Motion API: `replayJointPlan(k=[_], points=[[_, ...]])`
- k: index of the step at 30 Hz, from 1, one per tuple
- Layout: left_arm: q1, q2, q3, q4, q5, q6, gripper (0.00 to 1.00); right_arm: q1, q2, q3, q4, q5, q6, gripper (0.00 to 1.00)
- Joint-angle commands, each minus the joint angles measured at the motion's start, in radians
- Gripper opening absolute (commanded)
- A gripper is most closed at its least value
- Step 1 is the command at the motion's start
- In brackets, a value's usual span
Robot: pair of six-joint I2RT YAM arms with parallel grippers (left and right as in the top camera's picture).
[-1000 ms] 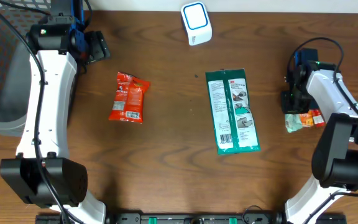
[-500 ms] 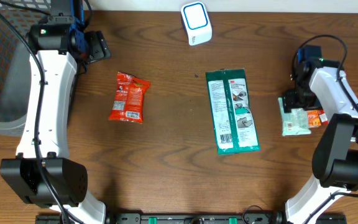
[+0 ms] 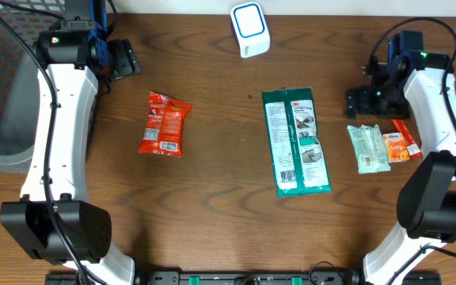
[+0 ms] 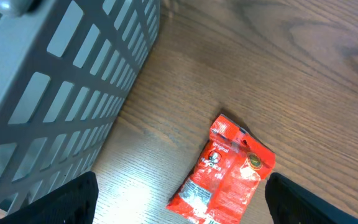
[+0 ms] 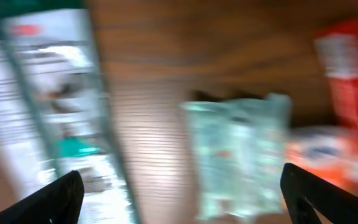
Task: Scan the item barcode
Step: 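Move the right gripper left over the glove pack toward the red bag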
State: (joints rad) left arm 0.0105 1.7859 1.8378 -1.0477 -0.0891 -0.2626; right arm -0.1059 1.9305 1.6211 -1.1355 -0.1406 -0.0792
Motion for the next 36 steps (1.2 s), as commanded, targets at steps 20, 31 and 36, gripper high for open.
replayJointPlan(k=[20,31,36], points=[[0.0,-0.02,-0.003,-0.003,-0.016,-0.005,0.86,0.324,-0.002,-0.165,0.237,-0.363,0.196,0.96],[-0.002,-0.006,-0.015,-0.114,0.113,0.007,0.56,0.566,-0.002,-0.212,0.439,-0.354,0.349,0.99],[-0.007,0.01,-0.119,-0.086,0.116,0.06,0.22,0.609,-0.002,-0.212,0.475,-0.32,0.406,0.95]])
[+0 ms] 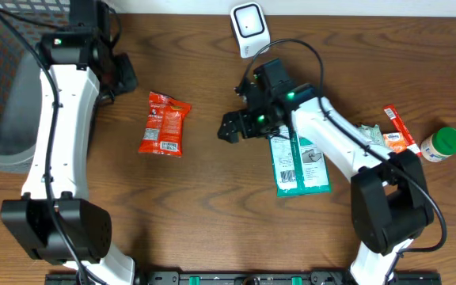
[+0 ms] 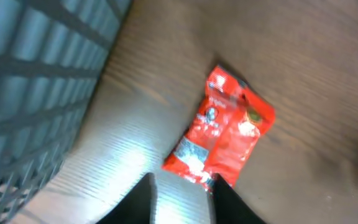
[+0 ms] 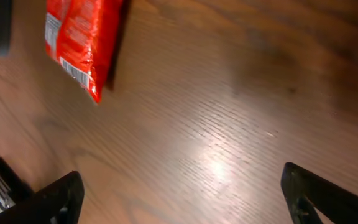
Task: Scan the item barcode
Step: 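Move the right gripper left over the glove pack toward the red bag, then grasp the red Hacks candy bag with the left gripper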
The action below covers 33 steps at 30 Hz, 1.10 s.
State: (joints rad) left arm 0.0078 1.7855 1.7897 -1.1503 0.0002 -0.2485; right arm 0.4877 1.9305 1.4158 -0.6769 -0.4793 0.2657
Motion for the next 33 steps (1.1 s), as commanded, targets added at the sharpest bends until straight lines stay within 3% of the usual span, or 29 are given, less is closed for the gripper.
replayJointPlan(k=[1,11,17,24,33], points=[[-0.004,0.013,-0.108,0.045,0.026,0.058,0.2,0.02,-0.002,-0.007,0.029,0.018,0.064,0.94],[0.002,0.045,-0.372,0.333,0.016,0.084,0.19,0.025,0.003,-0.007,0.118,0.018,0.153,0.9],[0.001,0.151,-0.414,0.42,0.015,0.084,0.19,0.025,0.019,-0.008,0.172,0.018,0.161,0.89],[0.001,0.255,-0.414,0.456,0.024,0.084,0.19,0.025,0.071,-0.008,0.213,0.018,0.202,0.88],[-0.021,0.28,-0.414,0.407,0.177,0.11,0.19,0.024,0.099,-0.008,0.215,-0.031,0.197,0.82]])
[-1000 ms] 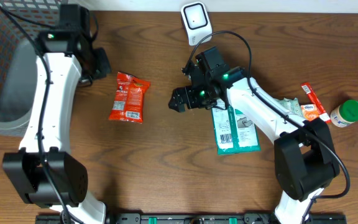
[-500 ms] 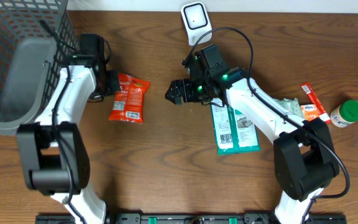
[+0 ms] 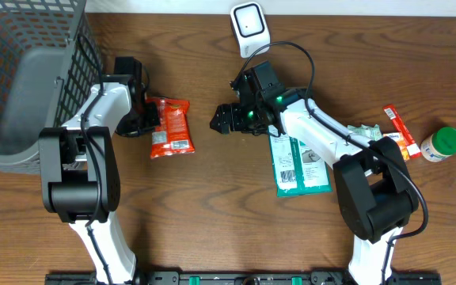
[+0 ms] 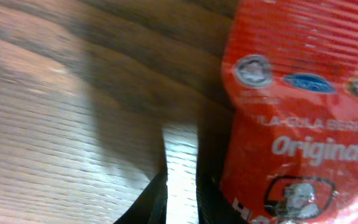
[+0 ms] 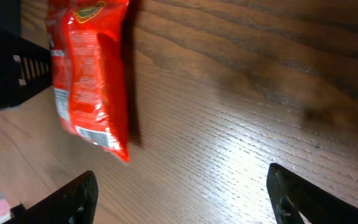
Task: Scan the item barcode
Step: 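Grasp the red Hacks candy bag with the left gripper, then grasp the top of the red bag with the right gripper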
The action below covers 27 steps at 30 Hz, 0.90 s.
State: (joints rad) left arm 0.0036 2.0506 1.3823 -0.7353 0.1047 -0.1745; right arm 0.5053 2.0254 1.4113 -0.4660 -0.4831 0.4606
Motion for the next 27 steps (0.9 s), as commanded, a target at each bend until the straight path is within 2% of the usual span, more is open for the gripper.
replayJointPlan(k=[1,7,20,27], points=[[-0.028,0.015,-0.007,-0.008,0.079,0.047,0.19,0.006,0.004,-0.004,0.005,-0.027,-0.002,0.82],[-0.109,0.016,-0.008,0.017,0.079,0.051,0.19,0.004,0.004,-0.004,0.005,-0.027,-0.092,0.83],[-0.275,0.016,-0.019,-0.008,0.079,0.051,0.19,-0.01,0.004,-0.004,-0.075,-0.031,-0.092,0.82],[-0.298,-0.031,-0.013,-0.005,0.079,0.051,0.19,-0.064,0.004,-0.005,-0.095,-0.099,-0.148,0.82]])
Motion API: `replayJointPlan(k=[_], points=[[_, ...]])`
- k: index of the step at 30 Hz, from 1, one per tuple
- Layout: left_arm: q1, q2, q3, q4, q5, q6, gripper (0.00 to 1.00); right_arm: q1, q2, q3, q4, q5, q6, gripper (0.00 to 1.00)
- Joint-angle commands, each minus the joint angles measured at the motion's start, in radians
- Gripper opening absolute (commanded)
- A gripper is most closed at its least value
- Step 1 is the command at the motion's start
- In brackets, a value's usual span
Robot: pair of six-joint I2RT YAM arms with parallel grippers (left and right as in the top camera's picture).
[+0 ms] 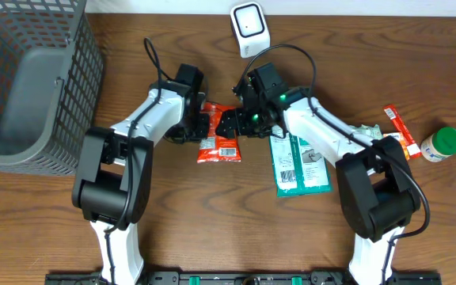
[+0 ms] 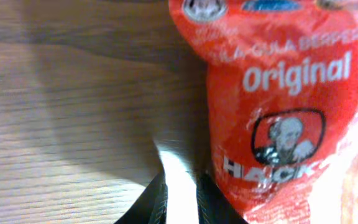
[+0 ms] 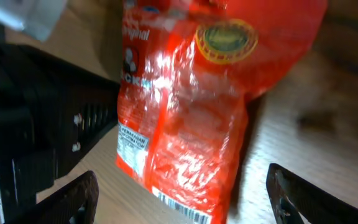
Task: Scan the item barcode
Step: 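Grasp the top of the red bag with the right gripper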
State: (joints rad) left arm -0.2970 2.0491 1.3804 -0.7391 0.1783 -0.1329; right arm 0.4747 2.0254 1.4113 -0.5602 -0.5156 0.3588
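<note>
The red candy bag (image 1: 217, 137) lies flat on the table at centre, its barcode end toward the front. My left gripper (image 1: 194, 127) presses against the bag's left edge; in the left wrist view its fingers (image 2: 157, 200) stand close together, shut on nothing, with the bag (image 2: 278, 112) just to their right. My right gripper (image 1: 233, 123) is at the bag's right edge. It is open, and the bag (image 3: 191, 124) lies between its wide-spread fingers (image 3: 73, 199). The white scanner (image 1: 249, 28) stands at the back centre.
A grey mesh basket (image 1: 22, 79) takes up the back left. A long green package (image 1: 299, 162) lies right of centre under the right arm. Small packets (image 1: 398, 134) and a green-capped bottle (image 1: 439, 145) sit at the far right.
The red bag has shifted right, from left of centre to the middle. My left gripper, still shut at its left edge, moved right with it. The bag now lies between the right gripper's open fingers.
First the left gripper was open by the basket and the right one over the far-right packets, the bag lying left of centre. Then the right arm was at the middle and the left gripper shut. Later the left gripper touched the bag's left edge; now the bag sits at centre.
</note>
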Motion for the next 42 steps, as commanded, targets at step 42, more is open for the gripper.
replayJointPlan(k=[42], points=[[0.006,-0.014,-0.037,0.035,0.029,-0.06,0.3,-0.127,0.008,-0.009,-0.031,-0.187,-0.136,0.87]])
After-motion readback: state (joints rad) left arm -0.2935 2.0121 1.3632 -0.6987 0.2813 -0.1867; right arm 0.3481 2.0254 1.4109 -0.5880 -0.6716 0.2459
